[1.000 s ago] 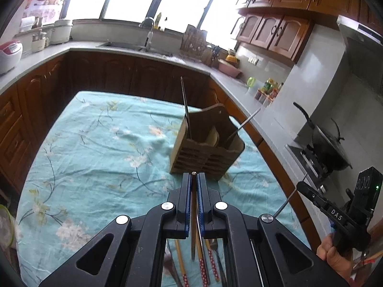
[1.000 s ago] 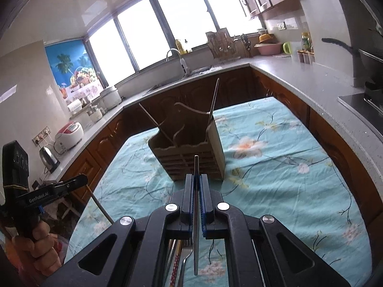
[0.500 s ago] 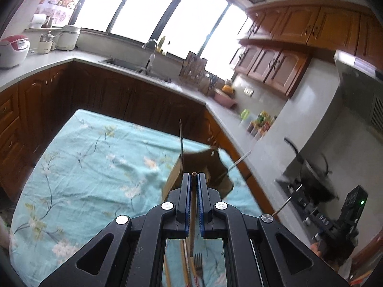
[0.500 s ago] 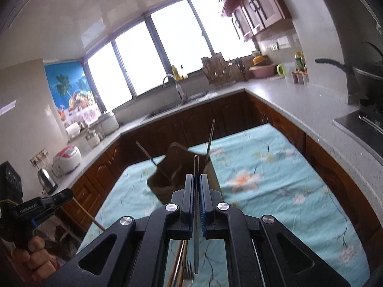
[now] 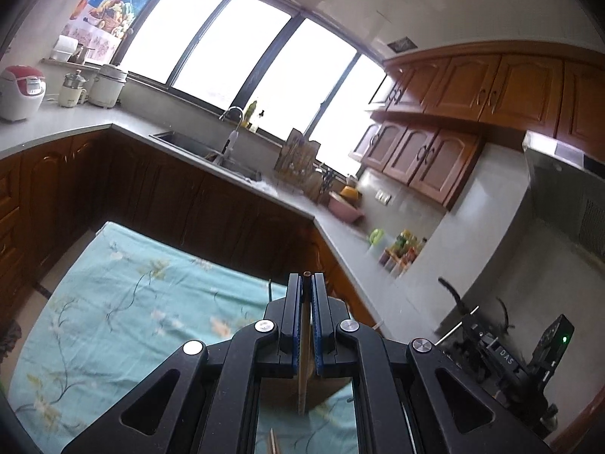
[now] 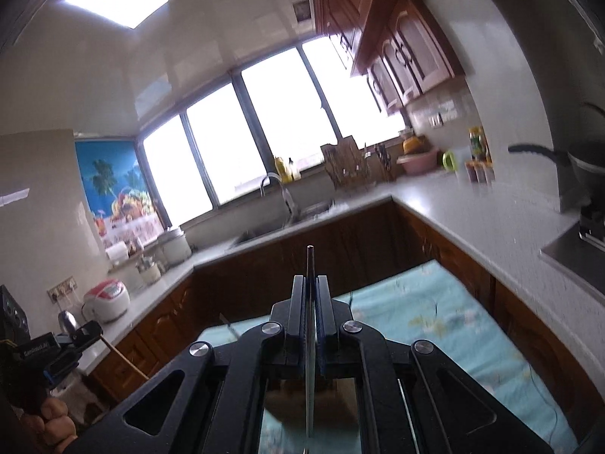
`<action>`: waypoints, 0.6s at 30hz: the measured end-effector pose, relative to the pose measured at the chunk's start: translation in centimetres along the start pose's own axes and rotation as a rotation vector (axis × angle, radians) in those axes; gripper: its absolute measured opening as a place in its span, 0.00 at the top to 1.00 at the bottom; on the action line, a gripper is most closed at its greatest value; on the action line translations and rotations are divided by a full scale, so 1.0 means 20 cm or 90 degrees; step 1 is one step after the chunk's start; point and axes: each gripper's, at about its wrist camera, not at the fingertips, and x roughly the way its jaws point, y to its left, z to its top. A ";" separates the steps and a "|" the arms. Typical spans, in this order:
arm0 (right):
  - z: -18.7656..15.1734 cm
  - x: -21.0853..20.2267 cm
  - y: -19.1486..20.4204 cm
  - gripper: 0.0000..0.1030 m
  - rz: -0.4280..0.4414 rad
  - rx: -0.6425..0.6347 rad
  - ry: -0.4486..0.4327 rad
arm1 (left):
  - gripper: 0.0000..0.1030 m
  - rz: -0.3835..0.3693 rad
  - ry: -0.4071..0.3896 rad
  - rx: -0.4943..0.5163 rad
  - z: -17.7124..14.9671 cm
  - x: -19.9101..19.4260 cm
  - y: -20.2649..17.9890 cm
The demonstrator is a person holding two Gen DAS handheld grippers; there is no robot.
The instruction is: Organize utensils
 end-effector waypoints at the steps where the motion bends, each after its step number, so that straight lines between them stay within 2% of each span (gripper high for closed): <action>1: 0.01 0.01 0.00 0.96 -0.001 -0.001 -0.007 | 0.97 0.001 -0.004 -0.003 0.00 0.03 0.01; 5: 0.06 0.10 -0.01 0.96 -0.005 0.001 -0.032 | 0.97 0.003 -0.017 -0.021 0.00 0.18 0.07; 8: 0.06 0.17 -0.03 0.96 -0.009 0.005 -0.031 | 0.97 0.011 -0.021 -0.037 -0.01 0.32 0.12; 12: 0.02 0.27 -0.07 0.96 -0.013 0.013 -0.019 | 0.97 0.027 -0.012 -0.052 -0.03 0.49 0.16; 18: -0.07 0.39 -0.15 0.96 -0.022 0.028 -0.001 | 0.97 0.065 0.019 -0.058 -0.15 0.76 0.21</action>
